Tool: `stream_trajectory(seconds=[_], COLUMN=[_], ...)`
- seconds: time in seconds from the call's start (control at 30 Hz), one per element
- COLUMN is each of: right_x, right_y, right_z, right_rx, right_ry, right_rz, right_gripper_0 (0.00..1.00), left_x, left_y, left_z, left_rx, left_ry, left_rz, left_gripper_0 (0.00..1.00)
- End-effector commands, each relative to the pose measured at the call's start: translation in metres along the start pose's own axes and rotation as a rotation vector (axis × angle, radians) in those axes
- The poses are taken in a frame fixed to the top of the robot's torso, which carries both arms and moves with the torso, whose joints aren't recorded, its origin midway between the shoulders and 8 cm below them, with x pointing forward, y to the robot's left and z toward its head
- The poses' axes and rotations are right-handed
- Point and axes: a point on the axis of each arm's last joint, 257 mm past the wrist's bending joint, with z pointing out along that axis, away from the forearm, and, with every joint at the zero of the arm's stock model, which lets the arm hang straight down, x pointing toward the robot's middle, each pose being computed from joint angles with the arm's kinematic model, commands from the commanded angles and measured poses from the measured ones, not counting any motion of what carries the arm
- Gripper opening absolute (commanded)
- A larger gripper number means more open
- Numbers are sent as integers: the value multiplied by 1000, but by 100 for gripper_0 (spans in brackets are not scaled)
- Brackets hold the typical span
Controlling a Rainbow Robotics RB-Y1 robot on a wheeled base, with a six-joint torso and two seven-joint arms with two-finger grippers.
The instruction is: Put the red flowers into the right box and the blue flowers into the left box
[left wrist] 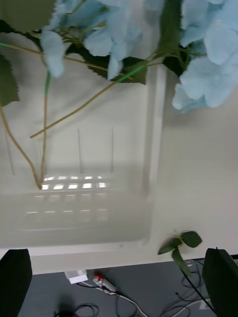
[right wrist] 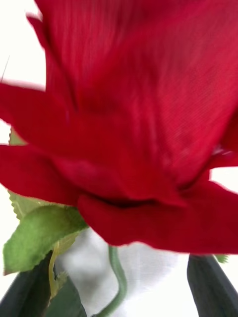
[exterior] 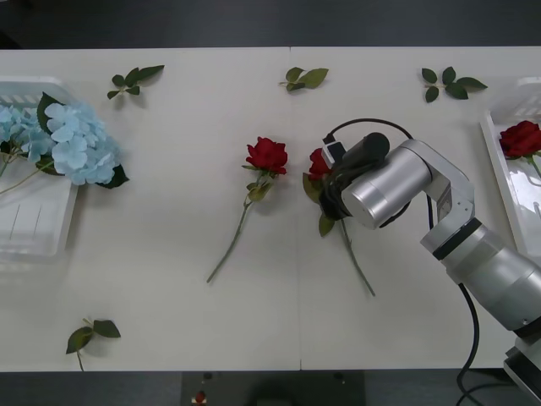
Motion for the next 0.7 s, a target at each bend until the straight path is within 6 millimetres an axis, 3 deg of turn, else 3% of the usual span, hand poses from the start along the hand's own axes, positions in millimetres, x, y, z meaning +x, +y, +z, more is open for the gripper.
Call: stream_trajectory(seconds=[0.03,0.23,0.33,0.43,0.7], right_x=[-22,-25,-26,-25,-35], right_y=[18,21,21,22,13], right_z=[-4,-3,-4,-3,-10], right_rx=[-32,-36,-38,-39,-71], right_ry=[-36,-35,-35,-34,-47], right_rz=[26,24,23,20,50], right_gripper_0=[62,20,5,0,0], left_x=[-14,-30,-35,-37,-31], left_y=[-30,-97,-136,-165,-247], left_z=[-8,15,25,30,49], left_rx=[104,309,397,438,481], left_ry=[-63,-122,-149,-178,-200], left_rz=[81,159,245,338,517], left_gripper_0=[100,100,100,100,100])
